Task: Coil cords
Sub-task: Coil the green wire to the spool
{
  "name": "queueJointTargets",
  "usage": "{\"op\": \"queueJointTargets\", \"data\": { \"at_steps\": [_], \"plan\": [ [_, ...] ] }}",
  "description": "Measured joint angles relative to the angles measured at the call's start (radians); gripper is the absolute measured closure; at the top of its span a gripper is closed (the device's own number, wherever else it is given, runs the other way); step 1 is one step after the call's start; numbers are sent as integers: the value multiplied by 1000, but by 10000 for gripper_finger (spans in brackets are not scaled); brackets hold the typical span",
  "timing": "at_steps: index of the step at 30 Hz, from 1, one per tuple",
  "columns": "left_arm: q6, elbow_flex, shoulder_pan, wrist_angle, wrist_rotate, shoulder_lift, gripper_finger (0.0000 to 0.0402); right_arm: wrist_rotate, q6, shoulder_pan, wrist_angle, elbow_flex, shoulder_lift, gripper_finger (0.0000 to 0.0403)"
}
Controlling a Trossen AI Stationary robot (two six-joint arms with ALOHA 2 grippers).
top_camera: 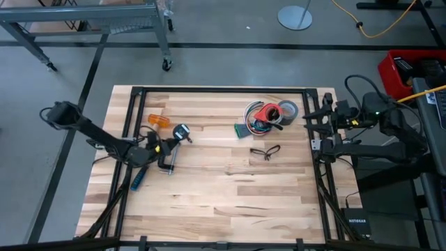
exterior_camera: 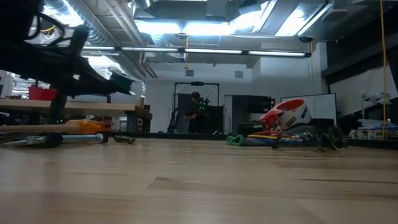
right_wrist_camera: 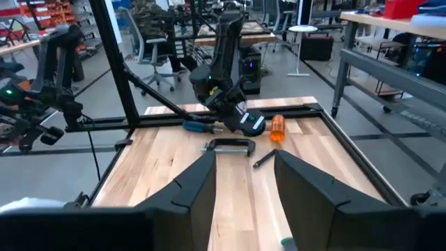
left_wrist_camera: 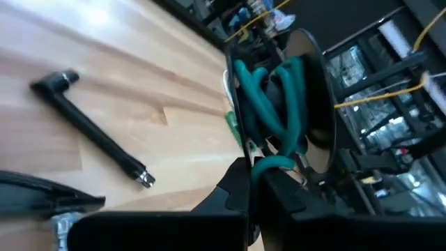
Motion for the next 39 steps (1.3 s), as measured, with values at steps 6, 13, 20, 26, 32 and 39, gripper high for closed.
{"op": "queueJointTargets", "data": {
  "at_steps": [6, 13, 20, 26, 32, 39],
  "plan": [
    [-73, 122, 68, -3, 118, 200, 401, 0, -23, 0, -5, 0, -4, 253],
    [-159, 293, 116, -4, 207, 434, 401, 0, -24, 0, 8, 0, -3, 253],
    [-400, 394, 143, -5, 356, 618, 401, 0, -23, 0, 44, 0, -3, 253],
    [-635, 460, 144, 7, 378, 741, 401, 0, -22, 0, 46, 0, -3, 253],
    [-730, 489, 144, -86, 380, 759, 401, -39, -21, 0, 34, 0, -3, 253],
    [-824, 515, 149, -189, 429, 757, 401, -93, -21, 0, 25, 0, -3, 253]
  ]
}}
